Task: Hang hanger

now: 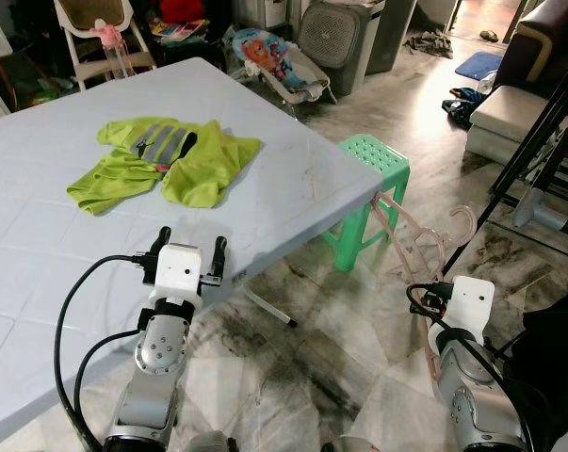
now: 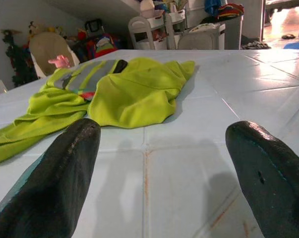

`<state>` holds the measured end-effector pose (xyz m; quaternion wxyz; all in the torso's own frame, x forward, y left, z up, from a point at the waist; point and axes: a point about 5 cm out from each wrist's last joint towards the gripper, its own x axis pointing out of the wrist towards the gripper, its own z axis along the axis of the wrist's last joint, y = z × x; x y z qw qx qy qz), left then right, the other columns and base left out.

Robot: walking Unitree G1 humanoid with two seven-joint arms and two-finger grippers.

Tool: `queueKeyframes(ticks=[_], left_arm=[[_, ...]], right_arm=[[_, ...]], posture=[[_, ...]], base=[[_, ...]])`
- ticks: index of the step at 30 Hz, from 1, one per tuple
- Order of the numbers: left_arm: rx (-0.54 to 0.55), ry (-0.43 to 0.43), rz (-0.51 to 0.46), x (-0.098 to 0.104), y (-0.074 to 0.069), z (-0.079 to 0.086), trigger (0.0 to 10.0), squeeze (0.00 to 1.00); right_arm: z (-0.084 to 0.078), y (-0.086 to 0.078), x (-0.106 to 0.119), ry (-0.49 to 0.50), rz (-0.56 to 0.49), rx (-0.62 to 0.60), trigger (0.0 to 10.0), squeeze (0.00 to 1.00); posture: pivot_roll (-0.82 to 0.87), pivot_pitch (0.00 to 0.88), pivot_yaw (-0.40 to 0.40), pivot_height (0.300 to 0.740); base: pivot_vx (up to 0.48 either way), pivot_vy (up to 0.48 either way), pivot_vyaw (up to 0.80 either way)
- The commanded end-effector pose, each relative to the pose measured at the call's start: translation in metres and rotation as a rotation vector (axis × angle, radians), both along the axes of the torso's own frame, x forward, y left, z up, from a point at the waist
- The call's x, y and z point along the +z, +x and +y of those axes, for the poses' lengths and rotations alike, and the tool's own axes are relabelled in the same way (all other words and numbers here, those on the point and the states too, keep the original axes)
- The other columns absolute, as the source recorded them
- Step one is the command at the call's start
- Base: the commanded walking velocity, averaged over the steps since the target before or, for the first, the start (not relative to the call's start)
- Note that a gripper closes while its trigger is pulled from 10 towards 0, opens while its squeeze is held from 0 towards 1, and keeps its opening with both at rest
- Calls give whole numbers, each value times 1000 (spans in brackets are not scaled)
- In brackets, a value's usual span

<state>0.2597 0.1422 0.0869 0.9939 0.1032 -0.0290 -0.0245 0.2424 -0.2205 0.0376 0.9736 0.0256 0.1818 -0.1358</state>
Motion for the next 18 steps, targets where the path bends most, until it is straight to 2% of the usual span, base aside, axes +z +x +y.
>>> queueKeyframes(ticks=[1,14,18], left_arm=[[-9,5,4,0,2,0,10000,0],[-44,-9,10,2,9,-4,10000,0],[-41,-39,4,8,15,-4,10000,0]], right_arm=[[-11,6,16,-11,-95,-53,10000,0],[-12,8,16,-20,-86,-66,10000,0],[-16,9,17,-31,-86,-74,10000,0]], posture=[[-55,0,8,740],[-68,0,20,740],[-68,0,19,740]], base=[[-307,0,0],[-323,0,0],[0,0,0]])
